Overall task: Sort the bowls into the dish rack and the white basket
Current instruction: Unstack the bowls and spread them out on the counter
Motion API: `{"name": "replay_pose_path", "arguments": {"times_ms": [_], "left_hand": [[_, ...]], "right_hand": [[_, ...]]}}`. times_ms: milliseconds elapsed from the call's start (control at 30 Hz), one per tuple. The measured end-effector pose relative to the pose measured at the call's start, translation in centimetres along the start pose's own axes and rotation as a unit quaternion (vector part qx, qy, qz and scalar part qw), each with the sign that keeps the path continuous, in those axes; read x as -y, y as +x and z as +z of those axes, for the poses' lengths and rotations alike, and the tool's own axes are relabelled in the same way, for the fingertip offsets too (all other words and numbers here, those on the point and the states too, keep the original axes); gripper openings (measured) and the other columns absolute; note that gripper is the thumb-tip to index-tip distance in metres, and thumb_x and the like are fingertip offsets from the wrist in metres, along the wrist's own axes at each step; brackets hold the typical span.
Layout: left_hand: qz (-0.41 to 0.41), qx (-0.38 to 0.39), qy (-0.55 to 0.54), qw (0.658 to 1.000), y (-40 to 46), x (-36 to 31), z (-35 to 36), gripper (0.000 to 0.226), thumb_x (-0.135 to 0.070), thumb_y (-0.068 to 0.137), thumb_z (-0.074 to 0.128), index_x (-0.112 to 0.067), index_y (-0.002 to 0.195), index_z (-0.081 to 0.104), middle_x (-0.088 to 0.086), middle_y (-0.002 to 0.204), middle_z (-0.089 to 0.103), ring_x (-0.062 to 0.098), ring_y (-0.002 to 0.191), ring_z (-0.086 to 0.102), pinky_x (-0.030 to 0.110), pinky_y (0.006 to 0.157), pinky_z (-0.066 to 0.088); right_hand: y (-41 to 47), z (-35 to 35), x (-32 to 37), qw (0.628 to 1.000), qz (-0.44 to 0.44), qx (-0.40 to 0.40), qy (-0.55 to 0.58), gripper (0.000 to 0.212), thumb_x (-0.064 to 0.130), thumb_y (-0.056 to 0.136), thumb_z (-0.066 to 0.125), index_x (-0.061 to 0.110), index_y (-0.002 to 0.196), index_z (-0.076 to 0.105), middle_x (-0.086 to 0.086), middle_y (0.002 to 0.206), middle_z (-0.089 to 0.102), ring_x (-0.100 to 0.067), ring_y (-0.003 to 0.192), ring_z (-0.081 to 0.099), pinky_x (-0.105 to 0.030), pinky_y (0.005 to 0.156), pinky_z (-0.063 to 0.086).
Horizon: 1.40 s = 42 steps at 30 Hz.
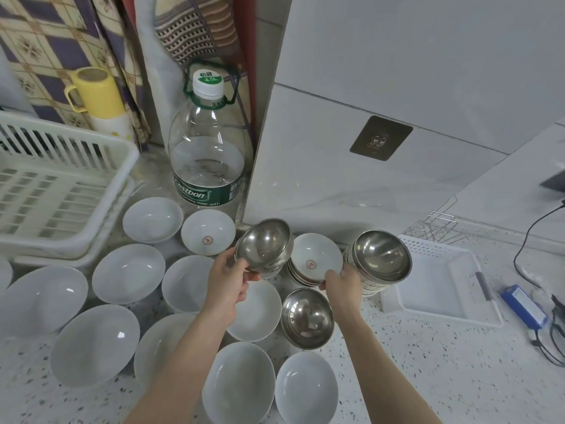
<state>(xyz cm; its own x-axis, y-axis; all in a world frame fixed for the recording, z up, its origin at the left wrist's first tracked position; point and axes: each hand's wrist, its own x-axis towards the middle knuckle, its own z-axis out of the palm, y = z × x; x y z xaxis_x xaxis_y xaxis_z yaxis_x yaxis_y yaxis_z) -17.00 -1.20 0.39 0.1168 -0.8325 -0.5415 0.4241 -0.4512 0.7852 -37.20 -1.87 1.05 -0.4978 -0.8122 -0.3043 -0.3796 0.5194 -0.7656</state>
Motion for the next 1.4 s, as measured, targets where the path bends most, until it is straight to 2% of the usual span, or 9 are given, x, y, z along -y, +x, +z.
{"name": "replay_pose_path", "arguments": {"times_ms": [300,500,600,833,933,1033,1167,1300,1400], "left_hand": [[0.008,-0.021,-0.002,1.0,-1.8,-0.1,-0.7,0.026,-0.02,0.09,0.064,-0.015,0.115,0.06,0.013,0.064,0.066,0.007,0.038,0.036,0.016,0.032,0.023],[0.01,-0.023,0.008,1.0,-4.2,0.9,-0.7,0.031,-0.013,0.093,0.057,-0.018,0.124,0.053,0.014,0.067,0.065,0.006,0.037,0.035,0.016,0.032,0.022],[0.001,-0.019,0.029,0.999,-5.3,2.1,-0.5,0.032,-0.014,0.093,0.057,-0.014,0.125,0.052,0.013,0.066,0.065,0.006,0.036,0.032,0.016,0.033,0.022],[0.013,0.016,0.123,0.992,-7.8,5.7,1.8,0.031,-0.014,0.089,0.059,-0.025,0.117,0.053,0.008,0.061,0.068,0.005,0.037,0.049,0.016,0.034,0.027],[0.025,0.018,0.173,0.984,-8.8,7.5,3.3,0.031,-0.02,0.089,0.062,-0.031,0.115,0.051,0.005,0.066,0.073,0.005,0.049,0.062,0.016,0.037,0.035],[0.053,0.033,0.199,0.978,-9.7,9.2,5.0,0.031,-0.021,0.088,0.063,-0.037,0.112,0.051,0.004,0.075,0.074,0.009,0.06,0.069,0.016,0.043,0.041],[0.088,0.037,0.258,0.961,-10.6,11.5,8.2,0.029,-0.017,0.09,0.061,-0.042,0.098,0.048,-0.005,0.067,0.073,0.008,0.057,0.069,0.016,0.044,0.044],[0.115,0.034,0.297,0.947,-10.8,13.7,11.3,0.033,-0.014,0.09,0.063,-0.035,0.109,0.046,0.0,0.072,0.072,0.012,0.057,0.07,0.023,0.053,0.054],[0.117,0.016,0.335,0.935,-10.4,15.2,13.1,0.04,-0.018,0.09,0.062,-0.036,0.117,0.039,-0.002,0.073,0.072,0.008,0.059,0.07,0.02,0.048,0.051]], "right_hand": [[-2.1,-2.0,1.1,0.998,-0.021,0.004,0.065,0.036,0.007,0.087,0.046,0.009,0.123,0.051,-0.012,0.107,0.065,-0.005,0.056,0.061,-0.014,0.045,0.04],[-5.8,-5.2,-0.5,0.988,-0.007,-0.028,0.152,0.036,0.007,0.086,0.046,0.026,0.116,0.052,-0.009,0.092,0.066,0.001,0.045,0.058,-0.023,0.051,0.041],[-7.4,-7.1,-2.5,0.98,0.022,-0.044,0.195,0.038,0.004,0.086,0.047,0.024,0.117,0.055,-0.007,0.075,0.062,-0.004,0.046,0.054,-0.023,0.047,0.039],[-10.2,-11.1,-8.2,0.959,0.062,-0.073,0.265,0.037,-0.002,0.087,0.045,0.01,0.118,0.06,-0.007,0.061,0.044,-0.015,0.051,0.04,-0.026,0.045,0.031],[-10.5,-12.7,-10.3,0.949,0.069,-0.073,0.299,0.03,-0.004,0.089,0.042,0.001,0.113,0.059,-0.004,0.061,0.04,-0.013,0.049,0.035,-0.023,0.042,0.028],[-10.2,-14.0,-11.8,0.934,0.084,-0.073,0.34,0.021,-0.003,0.089,0.04,0.005,0.098,0.058,0.0,0.057,0.038,-0.01,0.046,0.033,-0.025,0.044,0.027],[-8.8,-16.1,-13.3,0.925,0.089,-0.069,0.362,0.021,-0.003,0.09,0.041,0.008,0.099,0.056,0.004,0.053,0.038,-0.01,0.045,0.033,-0.027,0.047,0.025],[-6.7,-18.7,-14.5,0.93,0.078,-0.049,0.357,0.021,-0.004,0.089,0.04,0.008,0.099,0.055,0.0,0.058,0.039,-0.008,0.042,0.034,-0.021,0.039,0.026],[-5.4,-20.1,-15.6,0.935,0.079,-0.024,0.344,0.023,-0.003,0.089,0.041,0.005,0.106,0.055,0.002,0.054,0.04,-0.009,0.042,0.034,-0.021,0.038,0.026]]}}
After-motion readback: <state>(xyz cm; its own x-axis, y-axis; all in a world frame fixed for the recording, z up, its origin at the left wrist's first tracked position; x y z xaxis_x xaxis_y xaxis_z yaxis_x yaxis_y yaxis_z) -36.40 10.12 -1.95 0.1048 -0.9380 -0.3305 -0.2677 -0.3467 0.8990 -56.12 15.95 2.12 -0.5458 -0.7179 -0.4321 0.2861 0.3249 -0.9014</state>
